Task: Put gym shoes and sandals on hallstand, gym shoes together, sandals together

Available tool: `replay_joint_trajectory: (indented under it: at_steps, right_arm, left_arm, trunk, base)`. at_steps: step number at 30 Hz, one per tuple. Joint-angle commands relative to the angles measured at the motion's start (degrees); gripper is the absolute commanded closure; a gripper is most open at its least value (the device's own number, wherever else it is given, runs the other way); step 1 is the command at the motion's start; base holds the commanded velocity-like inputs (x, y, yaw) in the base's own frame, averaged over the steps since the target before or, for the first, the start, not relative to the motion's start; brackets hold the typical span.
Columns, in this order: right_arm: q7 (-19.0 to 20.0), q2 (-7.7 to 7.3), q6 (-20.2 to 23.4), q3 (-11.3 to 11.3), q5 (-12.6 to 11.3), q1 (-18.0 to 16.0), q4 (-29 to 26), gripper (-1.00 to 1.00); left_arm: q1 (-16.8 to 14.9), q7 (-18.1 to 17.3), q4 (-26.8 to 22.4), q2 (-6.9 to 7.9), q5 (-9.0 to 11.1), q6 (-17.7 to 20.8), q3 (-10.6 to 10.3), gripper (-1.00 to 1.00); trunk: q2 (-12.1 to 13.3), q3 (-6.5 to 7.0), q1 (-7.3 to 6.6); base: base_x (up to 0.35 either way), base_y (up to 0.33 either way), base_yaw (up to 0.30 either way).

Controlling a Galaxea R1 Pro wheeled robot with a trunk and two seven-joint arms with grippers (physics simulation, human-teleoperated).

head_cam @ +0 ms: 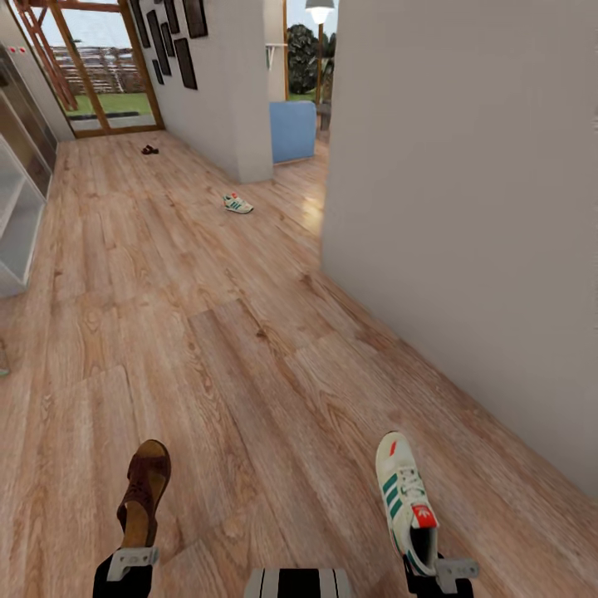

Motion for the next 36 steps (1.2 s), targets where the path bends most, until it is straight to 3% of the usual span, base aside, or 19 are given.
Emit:
replay_joint_trajectory:
  at_steps: [1,13,32,36]
  right_arm:
    - [-0.3,0.0,-0.1,0.0,0.4,0.0,0.1,1.0]
    - [-0.3,0.0,0.0,0.0,0.4,0.0,0.3,1.0]
    - [-0.1,0.36,0.1,0.1,0.5,0.0,2.0,1.0]
    - [0.0,0.39,0.1,0.1,0.6,0.0,2.1,1.0]
  left_arm:
    - [0.0,-0.3,0.1,-0.08,-0.7,-0.2,0.5,1.0]
    - [0.0,2.0,3.8,-0.17,-0.6,-1.9,1.3,1.0]
    - [0.0,3.6,4.8,-0.44,-1.0,-3.9,1.4,1.0]
    - [0.0,3.6,7.1,-0.74,-1.2,-4.5,1.3,1.0]
  trunk:
    - [0.0,0.28,-0.03]
    - [0.2,4.01,-0.34]
    - [7.8,9.12,-4.51]
    - [9.4,10.19,-5.39]
  base:
    - [0.0,0.0,0.0]
    - [0.0,0.0,0.0]
    - [0.0,0.0,0.0]
    - [0.0,0.0,0.0]
